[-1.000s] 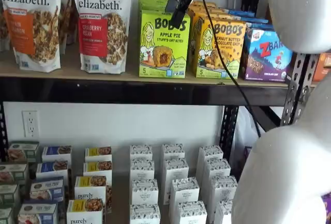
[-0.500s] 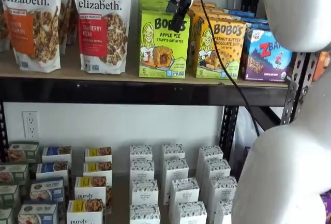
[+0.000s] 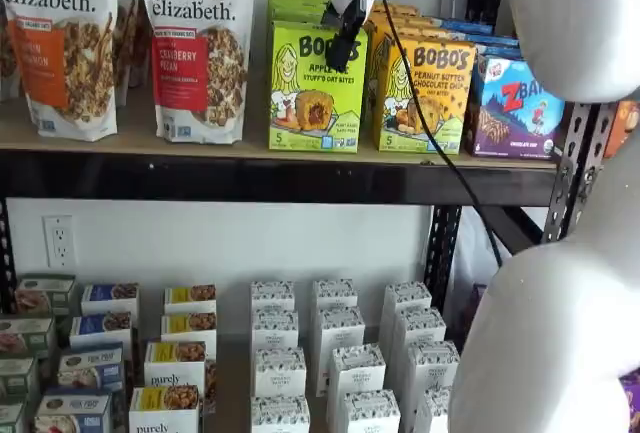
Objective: Pick the green box on the top shelf, the fourth from the left
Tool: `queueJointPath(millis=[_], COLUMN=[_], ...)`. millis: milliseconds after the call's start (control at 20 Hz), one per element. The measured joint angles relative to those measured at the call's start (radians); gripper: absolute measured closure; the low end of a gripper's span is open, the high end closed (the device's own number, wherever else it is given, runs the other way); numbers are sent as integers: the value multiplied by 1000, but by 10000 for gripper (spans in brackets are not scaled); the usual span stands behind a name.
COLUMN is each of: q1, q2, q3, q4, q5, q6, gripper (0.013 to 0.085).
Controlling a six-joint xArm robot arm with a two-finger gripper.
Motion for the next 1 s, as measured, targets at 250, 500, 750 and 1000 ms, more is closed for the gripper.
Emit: queueJointPath(millis=[250,500,750,1000], q1=[3,5,10,14], q2=[-2,0,-1,-6], q3=[13,10,12,20], q4=[2,5,2,2], q5=[-8,0,-1,-9], q6=[0,2,7,10], gripper=[250,330,330,450])
